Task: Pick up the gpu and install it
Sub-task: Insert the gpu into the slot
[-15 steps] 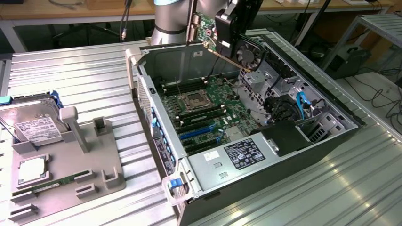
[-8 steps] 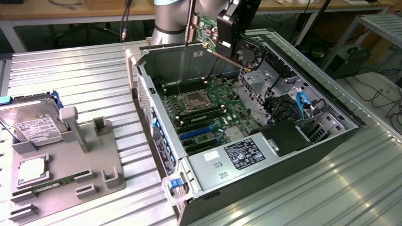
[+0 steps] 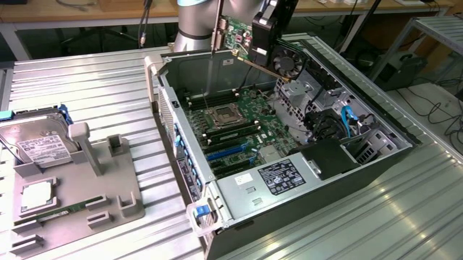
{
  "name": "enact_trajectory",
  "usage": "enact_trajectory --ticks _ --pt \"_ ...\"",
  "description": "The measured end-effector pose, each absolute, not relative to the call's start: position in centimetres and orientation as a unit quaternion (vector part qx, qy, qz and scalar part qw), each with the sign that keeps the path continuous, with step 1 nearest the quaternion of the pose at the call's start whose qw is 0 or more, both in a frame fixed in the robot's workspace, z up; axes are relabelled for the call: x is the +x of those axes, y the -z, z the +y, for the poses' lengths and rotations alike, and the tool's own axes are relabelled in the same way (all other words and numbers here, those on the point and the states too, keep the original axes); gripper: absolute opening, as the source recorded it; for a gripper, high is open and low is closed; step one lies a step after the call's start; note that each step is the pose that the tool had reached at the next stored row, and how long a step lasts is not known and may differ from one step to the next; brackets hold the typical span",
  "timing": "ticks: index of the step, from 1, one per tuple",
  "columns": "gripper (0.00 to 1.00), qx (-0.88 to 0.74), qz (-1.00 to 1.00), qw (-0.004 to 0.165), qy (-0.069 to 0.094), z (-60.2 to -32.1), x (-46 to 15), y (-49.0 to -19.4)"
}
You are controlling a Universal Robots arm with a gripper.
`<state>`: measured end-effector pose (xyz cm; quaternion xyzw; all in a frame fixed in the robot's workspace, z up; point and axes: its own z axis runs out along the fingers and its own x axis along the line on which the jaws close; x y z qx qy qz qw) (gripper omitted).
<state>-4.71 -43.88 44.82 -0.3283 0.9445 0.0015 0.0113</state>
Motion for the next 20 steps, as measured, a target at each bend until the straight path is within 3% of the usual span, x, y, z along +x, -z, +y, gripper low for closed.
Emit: enact_trajectory --ticks 20 --pt "0.28 -0.393 0.919 0.011 -0.002 -43.88 -4.71 -44.82"
